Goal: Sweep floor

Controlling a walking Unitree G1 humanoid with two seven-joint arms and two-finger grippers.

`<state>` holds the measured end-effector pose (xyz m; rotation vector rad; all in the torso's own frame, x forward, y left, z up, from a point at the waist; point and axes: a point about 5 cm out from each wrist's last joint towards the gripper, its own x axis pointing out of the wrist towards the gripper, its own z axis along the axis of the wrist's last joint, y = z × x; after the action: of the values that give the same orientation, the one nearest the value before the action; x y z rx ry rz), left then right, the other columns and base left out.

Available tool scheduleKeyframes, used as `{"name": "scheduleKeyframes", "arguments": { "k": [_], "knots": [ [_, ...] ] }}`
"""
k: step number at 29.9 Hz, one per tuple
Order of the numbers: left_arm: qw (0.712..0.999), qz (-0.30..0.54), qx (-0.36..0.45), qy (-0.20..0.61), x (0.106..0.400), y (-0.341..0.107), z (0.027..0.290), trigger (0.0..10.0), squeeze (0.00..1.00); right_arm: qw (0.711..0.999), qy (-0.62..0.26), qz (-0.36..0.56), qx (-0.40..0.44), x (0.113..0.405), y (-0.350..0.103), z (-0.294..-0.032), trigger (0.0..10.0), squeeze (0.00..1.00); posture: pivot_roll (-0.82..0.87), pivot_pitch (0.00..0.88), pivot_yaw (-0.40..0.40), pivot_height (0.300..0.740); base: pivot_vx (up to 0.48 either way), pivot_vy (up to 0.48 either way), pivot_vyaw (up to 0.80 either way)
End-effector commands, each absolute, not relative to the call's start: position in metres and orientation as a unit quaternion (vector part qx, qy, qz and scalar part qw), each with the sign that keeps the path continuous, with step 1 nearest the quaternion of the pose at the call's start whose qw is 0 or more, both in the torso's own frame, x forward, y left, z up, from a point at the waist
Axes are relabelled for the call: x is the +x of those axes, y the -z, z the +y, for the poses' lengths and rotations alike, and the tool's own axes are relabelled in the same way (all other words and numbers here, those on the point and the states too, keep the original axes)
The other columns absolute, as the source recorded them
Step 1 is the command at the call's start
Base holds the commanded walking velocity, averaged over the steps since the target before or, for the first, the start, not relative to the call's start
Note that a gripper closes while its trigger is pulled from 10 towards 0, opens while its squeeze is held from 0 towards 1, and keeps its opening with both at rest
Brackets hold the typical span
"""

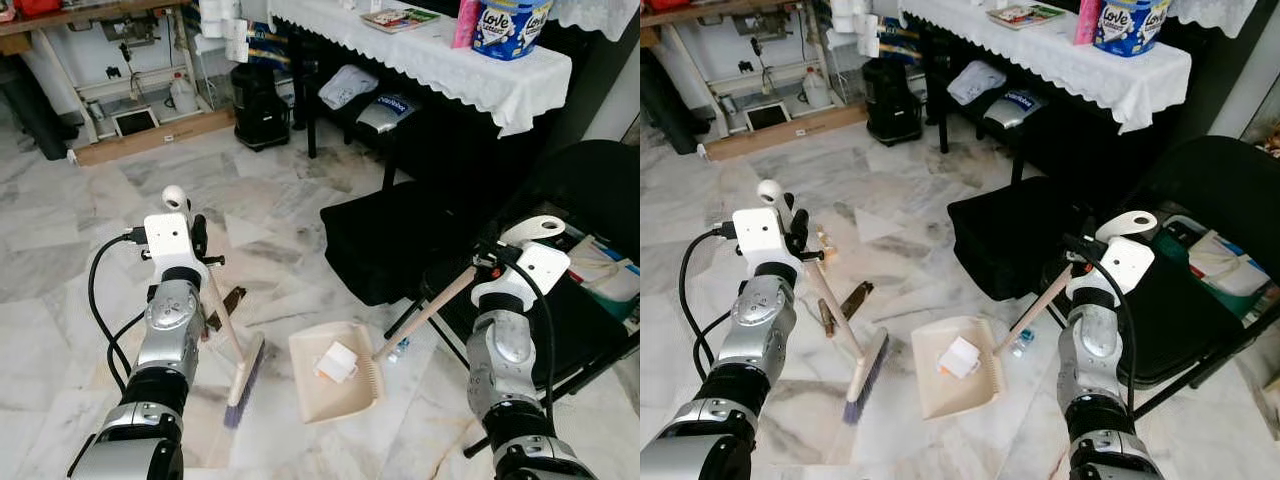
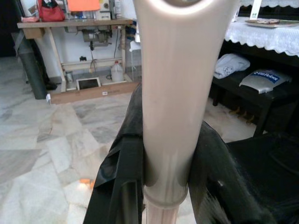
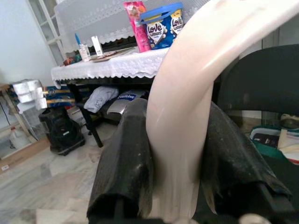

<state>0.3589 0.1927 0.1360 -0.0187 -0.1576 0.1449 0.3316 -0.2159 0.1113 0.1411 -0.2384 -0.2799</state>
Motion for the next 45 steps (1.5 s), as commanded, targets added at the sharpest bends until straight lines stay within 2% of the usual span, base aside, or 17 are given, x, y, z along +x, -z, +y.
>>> {"name": "scheduleKeyframes", "arguments": {
  "k": [1, 12, 27, 31, 38, 45],
  "knots": [
    [0.992, -0.101, -0.008, -0.07, 0.361, -0.143, 0.192, 10.0, 0.0, 0.977, 0.143, -0.146, 0.058, 0.33, -0.12, -0.222, 10.0, 0.0, -0.08, 0.0, 0.032, 0.74, 0.0, 0.0, 0.0],
    [0.994, -0.093, -0.016, -0.052, 0.372, -0.146, 0.179, 10.0, 0.0, 0.969, 0.186, -0.155, 0.045, 0.329, -0.128, -0.25, 10.0, 0.0, -0.12, 0.0, 0.049, 0.74, 0.0, 0.0, 0.0],
    [0.992, -0.099, -0.012, -0.077, 0.367, -0.142, 0.194, 10.0, 0.0, 0.972, 0.189, -0.137, 0.042, 0.327, -0.12, -0.252, 10.0, 0.0, -0.07, 0.0, 0.033, 0.74, 0.0, 0.0, 0.0],
    [0.992, -0.109, 0.0, -0.062, 0.37, -0.149, 0.191, 10.0, 0.0, 0.969, 0.194, -0.143, 0.056, 0.324, -0.117, -0.247, 10.0, 0.0, -0.07, 0.0, 0.06, 0.74, 0.0, 0.0, 0.0],
    [0.986, -0.122, 0.011, -0.112, 0.349, -0.141, 0.217, 10.0, 0.0, 0.981, 0.148, -0.116, 0.055, 0.32, -0.099, -0.218, 10.0, 0.0, 0.06, 0.0, -0.016, 0.74, 0.0, 0.0, 0.0],
    [0.978, -0.128, 0.016, -0.166, 0.324, -0.133, 0.24, 10.0, 0.0, 0.985, 0.114, -0.119, 0.058, 0.327, -0.106, -0.207, 10.0, 0.0, 0.11, 0.036, -0.077, 0.74, 0.0, 0.0, 0.59]
  ]
}}
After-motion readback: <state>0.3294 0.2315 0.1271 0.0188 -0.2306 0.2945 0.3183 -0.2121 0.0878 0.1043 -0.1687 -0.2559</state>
